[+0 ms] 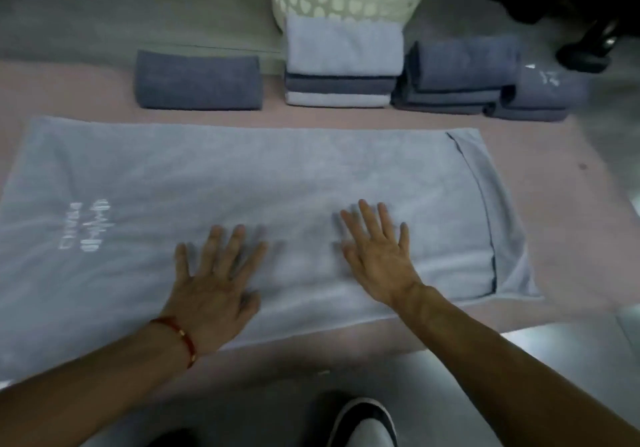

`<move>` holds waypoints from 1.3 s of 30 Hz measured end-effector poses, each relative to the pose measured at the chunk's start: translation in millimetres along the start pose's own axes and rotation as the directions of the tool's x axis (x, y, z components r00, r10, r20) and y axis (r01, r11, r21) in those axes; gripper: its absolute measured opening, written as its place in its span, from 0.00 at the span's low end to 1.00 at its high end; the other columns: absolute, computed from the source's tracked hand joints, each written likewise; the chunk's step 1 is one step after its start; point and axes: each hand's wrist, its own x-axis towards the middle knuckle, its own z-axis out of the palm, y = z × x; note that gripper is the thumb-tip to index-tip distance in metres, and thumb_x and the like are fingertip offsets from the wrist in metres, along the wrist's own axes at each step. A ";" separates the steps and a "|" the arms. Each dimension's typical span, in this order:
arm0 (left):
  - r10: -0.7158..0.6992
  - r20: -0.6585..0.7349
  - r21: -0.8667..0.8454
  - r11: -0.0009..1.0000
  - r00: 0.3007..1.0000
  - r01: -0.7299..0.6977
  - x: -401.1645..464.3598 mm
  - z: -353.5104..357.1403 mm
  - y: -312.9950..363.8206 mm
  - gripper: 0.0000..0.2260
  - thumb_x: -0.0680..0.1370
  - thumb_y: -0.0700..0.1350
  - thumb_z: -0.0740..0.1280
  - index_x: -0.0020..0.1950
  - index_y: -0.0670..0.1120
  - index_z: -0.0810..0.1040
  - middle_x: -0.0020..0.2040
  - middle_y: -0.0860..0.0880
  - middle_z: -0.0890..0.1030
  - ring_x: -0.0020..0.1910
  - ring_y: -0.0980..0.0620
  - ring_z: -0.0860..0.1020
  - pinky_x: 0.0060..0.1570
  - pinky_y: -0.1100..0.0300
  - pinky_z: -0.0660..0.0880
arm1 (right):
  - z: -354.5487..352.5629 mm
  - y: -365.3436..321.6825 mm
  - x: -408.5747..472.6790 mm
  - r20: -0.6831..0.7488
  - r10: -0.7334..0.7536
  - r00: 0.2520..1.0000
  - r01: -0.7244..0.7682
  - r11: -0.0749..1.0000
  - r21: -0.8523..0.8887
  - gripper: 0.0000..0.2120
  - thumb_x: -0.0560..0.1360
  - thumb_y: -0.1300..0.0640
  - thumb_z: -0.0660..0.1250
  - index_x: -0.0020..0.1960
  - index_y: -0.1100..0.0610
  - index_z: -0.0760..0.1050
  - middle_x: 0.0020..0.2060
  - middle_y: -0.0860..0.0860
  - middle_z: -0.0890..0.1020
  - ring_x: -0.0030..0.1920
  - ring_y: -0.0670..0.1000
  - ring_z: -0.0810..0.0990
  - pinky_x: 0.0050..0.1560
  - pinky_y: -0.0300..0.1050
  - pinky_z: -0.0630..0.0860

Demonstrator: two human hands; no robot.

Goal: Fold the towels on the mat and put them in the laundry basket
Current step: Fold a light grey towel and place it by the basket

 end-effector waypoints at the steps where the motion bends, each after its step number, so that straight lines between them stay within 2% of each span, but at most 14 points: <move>1: 0.080 0.005 0.001 0.997 0.997 -0.080 17.1 -3.7 20.7 0.33 0.77 0.65 0.46 0.82 0.59 0.44 0.83 0.46 0.45 0.80 0.37 0.43 0.67 0.23 0.54 | -1.3 29.0 -10.5 0.005 0.120 0.993 -0.120 0.993 0.023 0.32 0.79 0.35 0.36 0.82 0.41 0.43 0.82 0.49 0.41 0.81 0.56 0.37 0.77 0.70 0.44; 4: 0.351 0.098 0.073 0.931 0.931 -0.358 63.5 -16.9 73.4 0.33 0.73 0.67 0.34 0.76 0.63 0.28 0.78 0.51 0.27 0.77 0.41 0.28 0.71 0.26 0.41 | 2.6 102.4 -45.6 -0.031 0.389 0.921 -0.383 0.916 0.116 0.28 0.83 0.37 0.43 0.82 0.43 0.50 0.82 0.49 0.48 0.82 0.56 0.43 0.76 0.70 0.46; 6: 0.528 0.161 0.177 0.816 0.834 -0.551 87.2 -31.8 101.6 0.33 0.73 0.66 0.34 0.75 0.62 0.26 0.78 0.50 0.26 0.76 0.40 0.27 0.70 0.27 0.40 | 8.0 142.9 -69.6 -0.118 0.548 0.828 -0.524 0.832 0.183 0.27 0.83 0.39 0.46 0.80 0.45 0.56 0.81 0.50 0.55 0.80 0.58 0.51 0.74 0.71 0.52; 8: 0.655 0.181 0.245 0.692 0.734 -0.679 106.9 -34.4 126.7 0.32 0.77 0.66 0.39 0.77 0.62 0.28 0.79 0.49 0.28 0.77 0.40 0.29 0.69 0.26 0.39 | 11.9 172.8 -87.9 -0.212 0.702 0.680 -0.645 0.710 0.281 0.22 0.84 0.43 0.51 0.76 0.47 0.61 0.77 0.53 0.62 0.76 0.62 0.59 0.70 0.71 0.60; 10: 0.708 0.191 0.251 0.635 0.680 -0.731 120.4 -29.7 156.4 0.32 0.80 0.66 0.45 0.78 0.62 0.32 0.79 0.50 0.30 0.78 0.40 0.30 0.68 0.26 0.38 | 13.2 193.7 -97.3 -0.183 0.842 0.507 -0.730 0.532 0.429 0.21 0.84 0.47 0.54 0.75 0.50 0.63 0.74 0.58 0.65 0.71 0.66 0.65 0.66 0.68 0.65; 14: 0.670 0.176 0.205 0.692 0.721 -0.693 141.3 -10.1 218.4 0.32 0.76 0.64 0.37 0.80 0.62 0.38 0.82 0.49 0.36 0.80 0.41 0.37 0.70 0.26 0.43 | 11.5 211.6 -96.2 -0.077 0.977 0.198 -0.776 0.205 0.597 0.20 0.84 0.49 0.57 0.71 0.60 0.66 0.67 0.65 0.72 0.66 0.68 0.69 0.63 0.64 0.69; 16: 0.641 0.091 0.141 0.750 0.762 -0.647 160.6 -9.9 239.8 0.32 0.76 0.63 0.41 0.81 0.59 0.51 0.83 0.46 0.49 0.81 0.41 0.48 0.72 0.29 0.48 | 9.8 207.6 -97.9 -0.045 0.994 0.102 -0.757 0.107 0.644 0.22 0.82 0.47 0.62 0.68 0.61 0.67 0.65 0.63 0.73 0.63 0.67 0.73 0.61 0.61 0.71; 18: 0.589 -0.014 0.079 0.807 0.808 -0.586 198.2 -18.8 254.3 0.32 0.77 0.61 0.45 0.79 0.53 0.63 0.80 0.43 0.60 0.78 0.41 0.58 0.72 0.35 0.55 | 13.9 201.8 -103.3 0.008 0.995 0.102 -0.729 0.070 0.681 0.22 0.79 0.42 0.64 0.60 0.60 0.69 0.54 0.59 0.78 0.54 0.63 0.77 0.57 0.57 0.72; 20: 0.545 -0.076 0.062 0.839 0.835 -0.541 250.9 -33.6 267.0 0.30 0.79 0.58 0.47 0.77 0.48 0.66 0.78 0.41 0.61 0.76 0.41 0.60 0.71 0.40 0.58 | 21.1 196.2 -110.7 0.056 0.982 0.183 -0.755 0.104 0.648 0.24 0.78 0.35 0.61 0.49 0.58 0.74 0.42 0.53 0.78 0.44 0.59 0.78 0.48 0.52 0.73; 22: 0.495 -0.113 0.045 0.869 0.862 -0.493 310.3 -52.8 278.8 0.24 0.83 0.54 0.51 0.76 0.45 0.66 0.77 0.41 0.61 0.74 0.41 0.61 0.70 0.44 0.62 | 24.1 193.7 -112.9 0.093 0.969 0.227 -0.740 0.109 0.664 0.25 0.77 0.32 0.60 0.42 0.54 0.77 0.36 0.50 0.79 0.40 0.57 0.78 0.44 0.50 0.74; 26: 0.303 -0.180 -0.024 0.950 0.936 -0.312 408.1 -90.2 298.3 0.19 0.85 0.48 0.52 0.72 0.42 0.68 0.72 0.40 0.67 0.69 0.39 0.65 0.64 0.43 0.67 | 21.0 194.9 -107.7 0.082 0.970 0.230 -0.697 0.106 0.709 0.19 0.74 0.38 0.65 0.36 0.51 0.78 0.33 0.47 0.81 0.39 0.55 0.80 0.53 0.55 0.78; 32: 0.095 -0.198 -0.097 0.988 0.976 -0.116 479.9 -114.3 318.5 0.20 0.84 0.48 0.56 0.70 0.35 0.71 0.72 0.34 0.68 0.68 0.35 0.70 0.67 0.47 0.67 | 25.8 202.7 -103.0 0.146 0.949 0.279 -0.606 0.056 0.793 0.13 0.73 0.46 0.71 0.34 0.52 0.77 0.29 0.45 0.81 0.37 0.51 0.81 0.49 0.54 0.79; 34: 0.069 -0.259 -0.065 0.994 0.963 -0.089 485.2 -116.6 323.4 0.18 0.83 0.44 0.60 0.69 0.35 0.72 0.70 0.34 0.71 0.68 0.35 0.71 0.66 0.46 0.69 | 26.6 205.2 -106.7 0.135 0.947 0.291 -0.623 0.080 0.778 0.13 0.73 0.48 0.71 0.35 0.53 0.76 0.30 0.46 0.81 0.36 0.52 0.80 0.45 0.52 0.79; 39: 0.130 -0.395 0.093 0.990 0.909 -0.101 501.0 -126.5 317.4 0.13 0.82 0.34 0.60 0.64 0.34 0.75 0.64 0.32 0.76 0.63 0.32 0.75 0.63 0.42 0.72 | 30.7 208.1 -126.5 0.072 0.975 0.212 -0.651 0.086 0.754 0.11 0.73 0.49 0.71 0.37 0.55 0.76 0.35 0.51 0.80 0.37 0.55 0.78 0.38 0.47 0.71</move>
